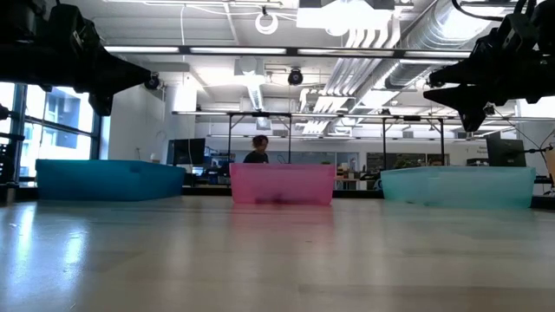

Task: Sort crayons/erasers/pens/pencils in bins
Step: Return to Home Position

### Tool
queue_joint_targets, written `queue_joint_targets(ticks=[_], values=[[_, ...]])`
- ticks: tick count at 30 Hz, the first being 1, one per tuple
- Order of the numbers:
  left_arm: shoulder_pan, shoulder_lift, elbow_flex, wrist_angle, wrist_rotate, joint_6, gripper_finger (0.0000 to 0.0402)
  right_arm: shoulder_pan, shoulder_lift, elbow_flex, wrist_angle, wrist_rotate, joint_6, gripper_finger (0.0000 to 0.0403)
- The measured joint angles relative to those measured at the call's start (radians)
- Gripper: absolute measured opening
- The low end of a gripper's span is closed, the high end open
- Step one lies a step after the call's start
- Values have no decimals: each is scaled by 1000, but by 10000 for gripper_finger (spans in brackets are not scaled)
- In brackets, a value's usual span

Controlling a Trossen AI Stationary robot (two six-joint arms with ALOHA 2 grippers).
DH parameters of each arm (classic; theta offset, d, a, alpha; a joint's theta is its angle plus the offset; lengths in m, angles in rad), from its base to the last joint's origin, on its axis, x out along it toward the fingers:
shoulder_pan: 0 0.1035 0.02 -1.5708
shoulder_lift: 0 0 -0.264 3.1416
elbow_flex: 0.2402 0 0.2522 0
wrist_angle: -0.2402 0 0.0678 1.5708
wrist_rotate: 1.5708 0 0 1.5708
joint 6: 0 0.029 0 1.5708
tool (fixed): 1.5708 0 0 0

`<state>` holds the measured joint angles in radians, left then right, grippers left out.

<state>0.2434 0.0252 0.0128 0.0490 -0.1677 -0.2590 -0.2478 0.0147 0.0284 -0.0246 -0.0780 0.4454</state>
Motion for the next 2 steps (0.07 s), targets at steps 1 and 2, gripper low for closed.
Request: queue_joint_targets(ticks=[1, 2], values=[[0, 0, 0, 0, 0, 0, 15, 0, 0, 0, 0, 0, 0, 160], [0, 0, 0, 0, 0, 0, 15, 0, 0, 0, 0, 0, 0, 160]])
